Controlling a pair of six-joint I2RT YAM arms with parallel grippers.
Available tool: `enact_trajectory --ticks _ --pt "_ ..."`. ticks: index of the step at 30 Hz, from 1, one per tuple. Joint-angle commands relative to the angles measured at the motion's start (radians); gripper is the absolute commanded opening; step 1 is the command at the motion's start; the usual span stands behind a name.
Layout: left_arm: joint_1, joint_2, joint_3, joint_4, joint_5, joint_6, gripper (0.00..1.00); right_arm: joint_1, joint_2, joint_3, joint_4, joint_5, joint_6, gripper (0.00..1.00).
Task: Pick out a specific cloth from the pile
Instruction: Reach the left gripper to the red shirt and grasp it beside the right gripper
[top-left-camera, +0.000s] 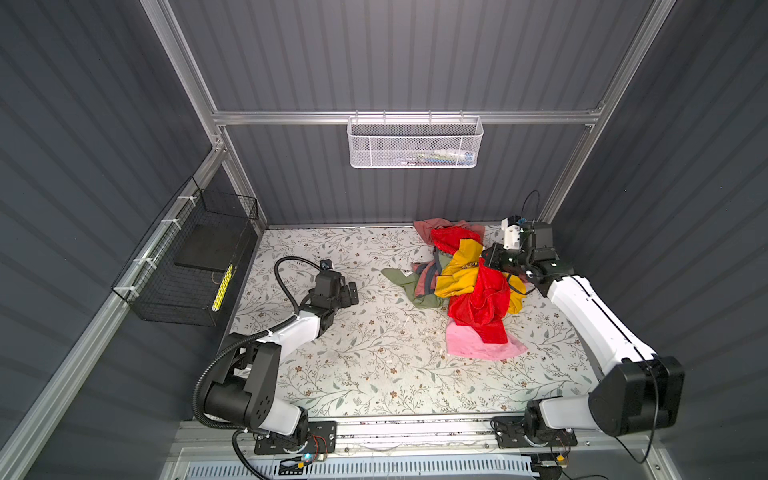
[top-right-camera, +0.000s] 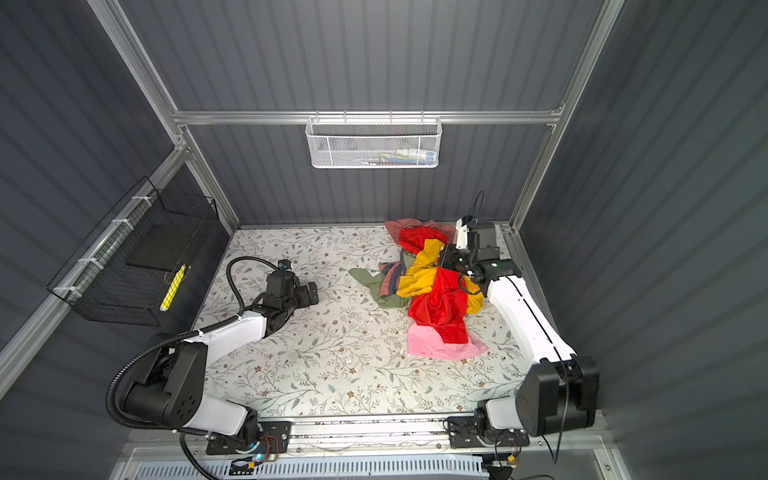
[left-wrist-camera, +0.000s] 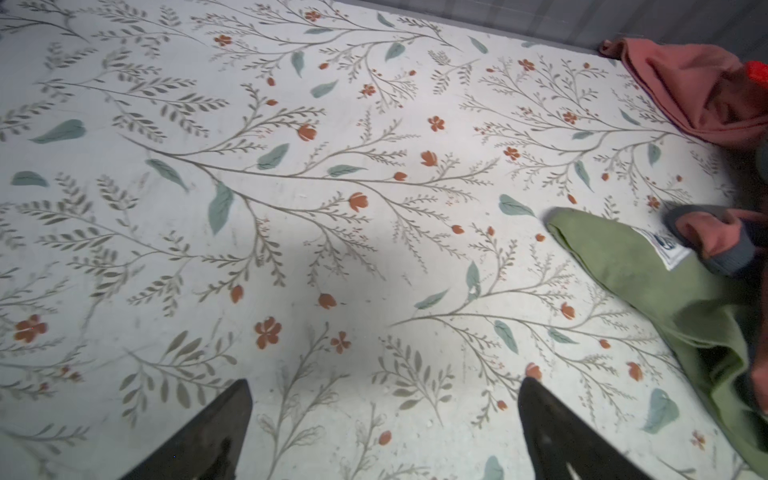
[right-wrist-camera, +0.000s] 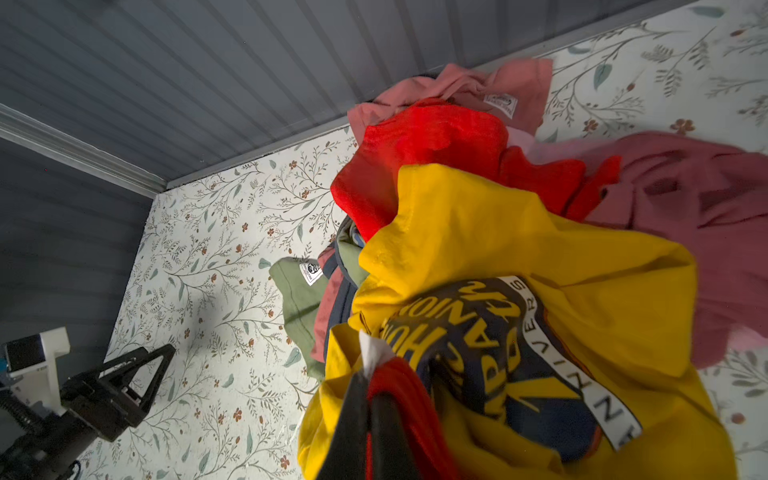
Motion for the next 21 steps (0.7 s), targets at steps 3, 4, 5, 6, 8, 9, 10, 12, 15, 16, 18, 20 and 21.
enact_trajectory --ticks 3,4,5,6,8,9,10,12,15,16,18,20,21 --pt "-0.175 0.044 0.109 -0.05 0.089 0.061 1.0 0.005 0.106 0.088 0.007 -0.058 0.029 0.0" --pt "-0.216 0.058 0.131 -0.056 0.106 0.066 1.0 0.003 0.122 0.086 0.006 -0.055 0.032 0.0" --pt "-0.256 0.076 0.159 -0.063 0.128 0.071 0.99 0.003 0.136 0.083 0.008 -0.052 0.033 0.0" --pt "-0.302 0.092 0.186 -0.071 0.158 0.078 0.99 0.001 0.15 0.083 0.008 -0.049 0.037 0.0" --pt "-0.377 0.119 0.251 -0.089 0.197 0.087 0.97 -0.003 0.173 0.09 0.006 -0.057 0.037 0.0" --pt "-0.418 0.129 0.28 -0.093 0.214 0.089 0.97 -0.005 0.183 0.095 0.005 -0.061 0.037 0.0" --pt "-0.445 0.137 0.3 -0.093 0.229 0.088 0.97 -0.007 0.188 0.098 0.008 -0.064 0.037 0.0" --pt "-0.494 0.153 0.335 -0.077 0.287 0.066 0.97 -0.015 0.199 0.106 0.019 -0.074 0.04 0.0" --pt "-0.555 0.189 0.387 -0.077 0.351 0.054 0.97 -0.027 0.206 0.11 0.031 -0.119 0.049 0.0" --pt "-0.572 0.202 0.407 -0.083 0.355 0.055 0.97 -0.03 0.206 0.11 0.033 -0.124 0.05 0.0" --pt "-0.601 0.236 0.444 -0.085 0.362 0.043 0.98 -0.034 0.203 0.102 0.039 -0.127 0.05 0.0" --pt "-0.607 0.279 0.467 -0.071 0.39 0.011 0.98 -0.039 0.197 0.09 0.046 -0.132 0.052 0.0" --pt "-0.609 0.304 0.485 -0.072 0.408 0.001 0.98 -0.045 0.193 0.084 0.051 -0.137 0.055 0.0"
